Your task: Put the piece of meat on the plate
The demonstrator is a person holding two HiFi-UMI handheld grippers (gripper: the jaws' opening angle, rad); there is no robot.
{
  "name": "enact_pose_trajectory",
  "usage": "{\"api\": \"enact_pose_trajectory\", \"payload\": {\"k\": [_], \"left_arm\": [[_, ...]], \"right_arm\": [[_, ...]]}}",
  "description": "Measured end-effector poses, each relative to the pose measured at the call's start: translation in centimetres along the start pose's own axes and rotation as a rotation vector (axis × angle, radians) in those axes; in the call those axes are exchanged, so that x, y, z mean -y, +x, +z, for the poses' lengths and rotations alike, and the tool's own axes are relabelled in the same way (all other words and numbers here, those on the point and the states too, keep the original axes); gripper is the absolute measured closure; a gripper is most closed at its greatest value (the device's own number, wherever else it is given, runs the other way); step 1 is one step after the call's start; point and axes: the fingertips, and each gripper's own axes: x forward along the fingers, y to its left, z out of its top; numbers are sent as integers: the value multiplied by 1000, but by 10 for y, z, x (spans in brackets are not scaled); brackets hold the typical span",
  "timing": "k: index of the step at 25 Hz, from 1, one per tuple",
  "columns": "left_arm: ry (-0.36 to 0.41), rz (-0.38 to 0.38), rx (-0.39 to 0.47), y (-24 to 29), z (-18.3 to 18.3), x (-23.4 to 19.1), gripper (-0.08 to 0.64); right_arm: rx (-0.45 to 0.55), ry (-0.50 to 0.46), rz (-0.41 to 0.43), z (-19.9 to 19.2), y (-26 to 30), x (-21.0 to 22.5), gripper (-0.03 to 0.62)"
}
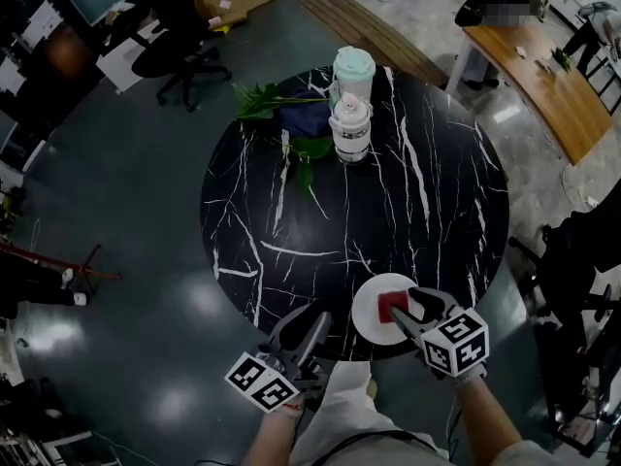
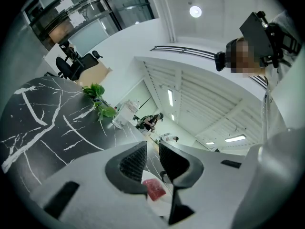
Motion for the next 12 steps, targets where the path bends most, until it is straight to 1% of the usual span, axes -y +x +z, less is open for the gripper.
{"api": "enact_pose_trajectory", "payload": {"k": [3, 7, 10, 12], "left_arm": [[1, -3, 3, -5, -1, 5, 474], [1, -7, 7, -14, -5, 12, 474], [7, -19, 5, -19, -9, 21, 474], [14, -34, 1, -23, -12, 29, 473]], "right_arm": [[43, 1, -27, 4, -8, -1, 378], [66, -16, -71, 0, -21, -5, 343], [99, -6, -56, -1, -33, -17, 334], [149, 14, -13, 4, -44, -31, 333]]}}
